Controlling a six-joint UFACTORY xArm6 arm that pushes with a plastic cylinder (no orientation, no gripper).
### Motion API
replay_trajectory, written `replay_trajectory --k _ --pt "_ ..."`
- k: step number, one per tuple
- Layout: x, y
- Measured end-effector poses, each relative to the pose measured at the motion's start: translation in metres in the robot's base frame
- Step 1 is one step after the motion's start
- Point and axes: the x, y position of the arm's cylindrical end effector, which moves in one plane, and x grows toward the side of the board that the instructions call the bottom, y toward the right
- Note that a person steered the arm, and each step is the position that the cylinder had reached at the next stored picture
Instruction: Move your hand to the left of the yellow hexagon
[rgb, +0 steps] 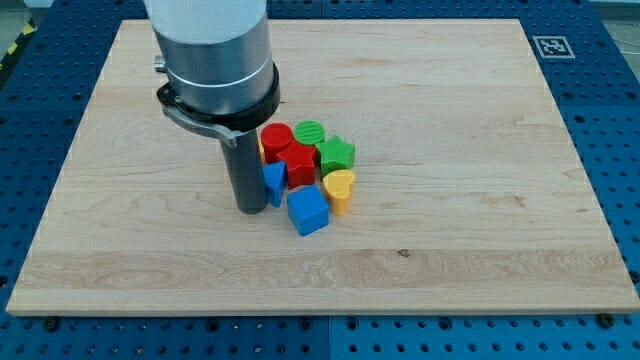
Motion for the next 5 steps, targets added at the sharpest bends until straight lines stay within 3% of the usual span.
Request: replay_trajectory --k 5 --pt "-0.021 -0.003"
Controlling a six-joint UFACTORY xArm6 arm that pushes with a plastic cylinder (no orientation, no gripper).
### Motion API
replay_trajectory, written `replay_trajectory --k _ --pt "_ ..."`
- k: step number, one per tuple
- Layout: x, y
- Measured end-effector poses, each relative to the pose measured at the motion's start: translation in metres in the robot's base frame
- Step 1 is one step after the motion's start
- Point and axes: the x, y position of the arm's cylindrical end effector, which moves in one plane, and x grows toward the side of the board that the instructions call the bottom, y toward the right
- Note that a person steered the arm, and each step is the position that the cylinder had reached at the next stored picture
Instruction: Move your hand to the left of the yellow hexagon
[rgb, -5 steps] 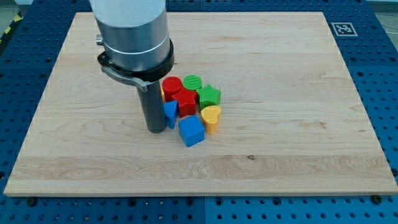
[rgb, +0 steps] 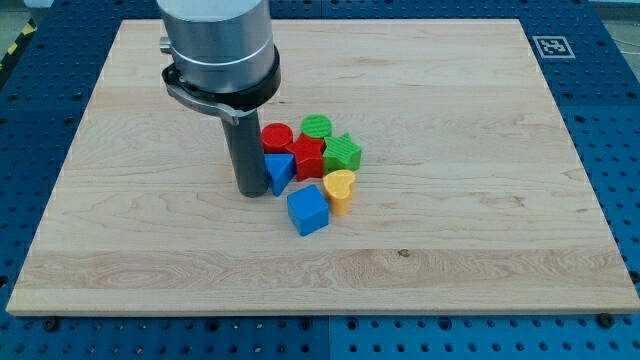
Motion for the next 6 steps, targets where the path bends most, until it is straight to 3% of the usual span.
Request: replay_trajectory --k 6 --pt "0.000 -0.037"
